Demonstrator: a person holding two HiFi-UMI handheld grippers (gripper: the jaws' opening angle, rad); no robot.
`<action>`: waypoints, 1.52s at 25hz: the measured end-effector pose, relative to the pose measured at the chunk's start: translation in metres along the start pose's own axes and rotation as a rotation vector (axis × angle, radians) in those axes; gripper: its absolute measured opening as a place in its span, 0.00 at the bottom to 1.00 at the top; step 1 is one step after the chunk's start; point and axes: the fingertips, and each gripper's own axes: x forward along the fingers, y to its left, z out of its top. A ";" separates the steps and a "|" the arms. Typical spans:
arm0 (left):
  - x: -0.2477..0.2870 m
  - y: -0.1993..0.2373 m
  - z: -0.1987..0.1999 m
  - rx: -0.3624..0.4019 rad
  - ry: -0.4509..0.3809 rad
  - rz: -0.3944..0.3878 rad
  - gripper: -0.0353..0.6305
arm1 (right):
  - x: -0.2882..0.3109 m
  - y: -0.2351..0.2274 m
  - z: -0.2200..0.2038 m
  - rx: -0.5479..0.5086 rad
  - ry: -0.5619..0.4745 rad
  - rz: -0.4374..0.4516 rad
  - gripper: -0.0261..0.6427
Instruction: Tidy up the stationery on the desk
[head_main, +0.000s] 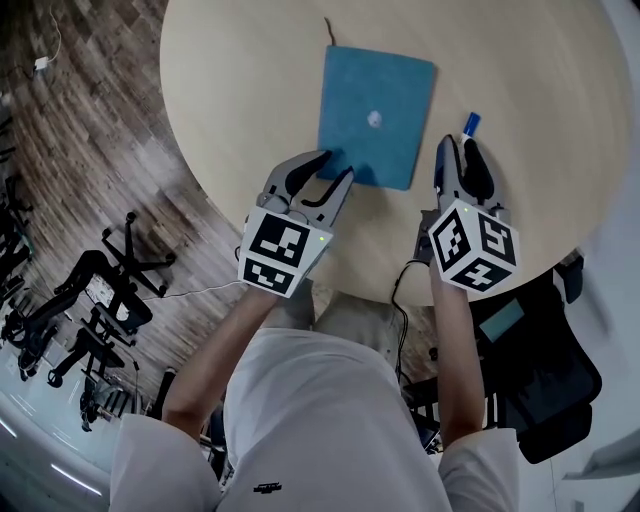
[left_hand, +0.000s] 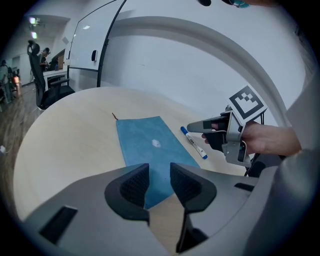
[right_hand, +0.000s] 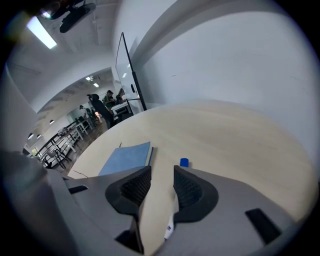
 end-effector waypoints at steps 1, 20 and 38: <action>-0.001 0.000 0.000 0.002 -0.003 0.001 0.25 | -0.002 -0.004 -0.002 0.006 0.002 -0.012 0.27; 0.016 -0.011 0.003 -0.009 0.003 -0.023 0.09 | 0.012 -0.024 -0.034 0.027 0.141 -0.040 0.17; 0.023 -0.005 0.014 -0.045 -0.013 0.000 0.09 | 0.023 0.008 -0.011 0.015 0.129 0.095 0.16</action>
